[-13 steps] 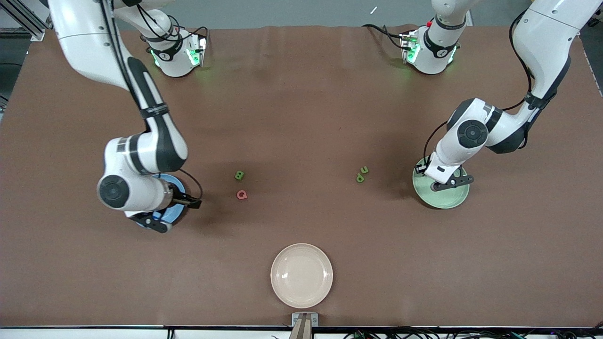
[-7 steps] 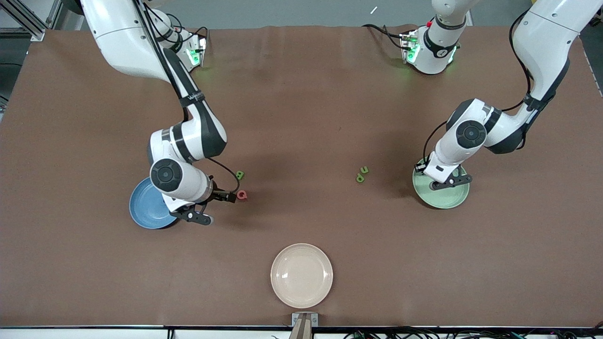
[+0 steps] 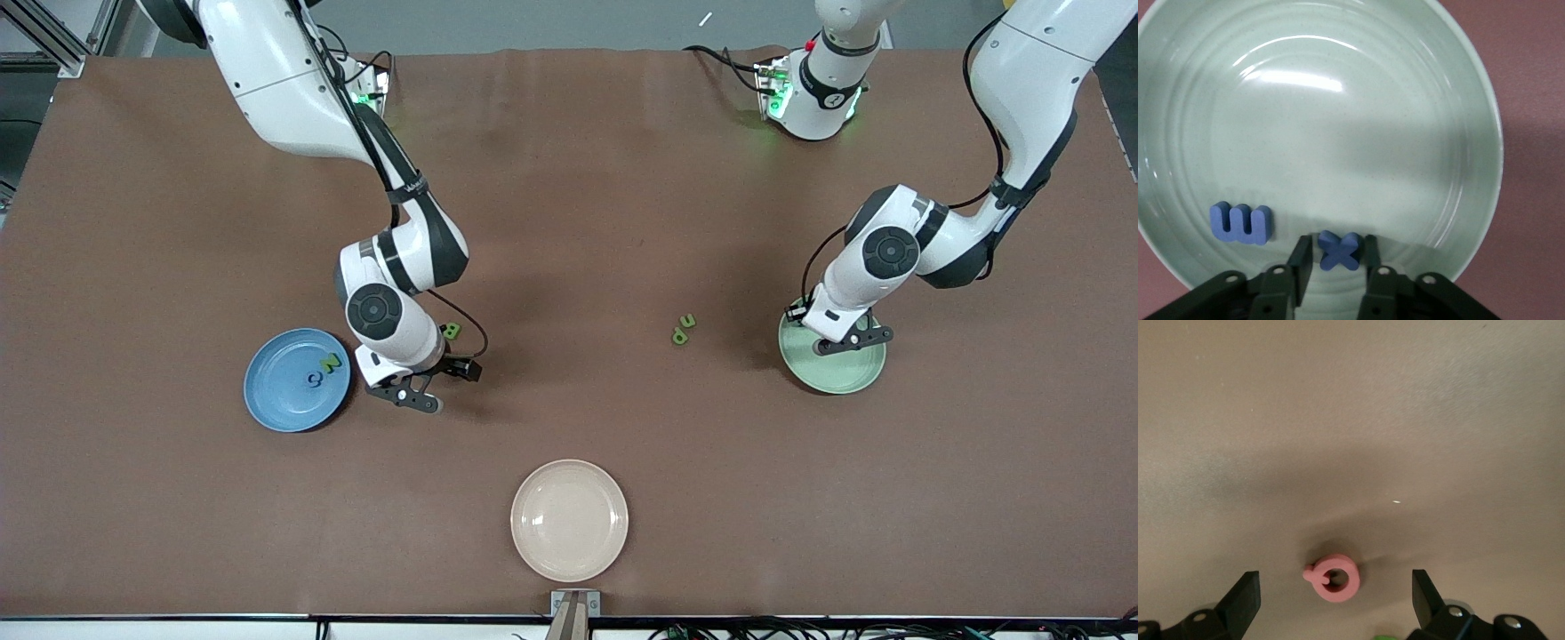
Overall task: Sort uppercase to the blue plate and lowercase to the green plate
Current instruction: 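Release the x on the green plate while the right gripper grasps the O, then grasp the green n with the left gripper while the right places the O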
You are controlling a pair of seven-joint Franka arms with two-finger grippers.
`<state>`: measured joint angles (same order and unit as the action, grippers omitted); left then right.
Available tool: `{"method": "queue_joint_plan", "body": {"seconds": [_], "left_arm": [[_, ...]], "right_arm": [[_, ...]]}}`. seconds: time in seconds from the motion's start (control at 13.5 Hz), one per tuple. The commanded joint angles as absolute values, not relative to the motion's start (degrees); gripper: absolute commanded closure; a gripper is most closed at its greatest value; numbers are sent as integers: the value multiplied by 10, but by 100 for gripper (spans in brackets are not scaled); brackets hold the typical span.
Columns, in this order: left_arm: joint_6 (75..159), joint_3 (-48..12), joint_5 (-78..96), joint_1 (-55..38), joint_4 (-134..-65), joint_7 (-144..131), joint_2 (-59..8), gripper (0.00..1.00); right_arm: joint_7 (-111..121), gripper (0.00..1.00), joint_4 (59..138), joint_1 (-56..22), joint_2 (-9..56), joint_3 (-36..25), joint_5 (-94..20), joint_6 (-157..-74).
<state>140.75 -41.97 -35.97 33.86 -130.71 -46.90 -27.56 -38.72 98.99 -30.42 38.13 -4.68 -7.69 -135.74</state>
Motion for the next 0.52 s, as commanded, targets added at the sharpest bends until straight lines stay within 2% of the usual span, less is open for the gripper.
{"method": "queue_joint_plan", "body": {"seconds": [0.0,0.22,0.45], "left_arm": [[1414,-432,-372,352,-1310,-467,-258,3],[1391,-474,-360,373,-1283,-469,-240,0],[1298,-540,-312,381,-1216,-475,-246,0]], "right_arm": [[-406,1,999,-316,382,-52,-82,-1378],[-406,1,1028,-323,385,-52,-82,-1422],[-405,3,1045,-323,386,-52,-81,-1444]]}}
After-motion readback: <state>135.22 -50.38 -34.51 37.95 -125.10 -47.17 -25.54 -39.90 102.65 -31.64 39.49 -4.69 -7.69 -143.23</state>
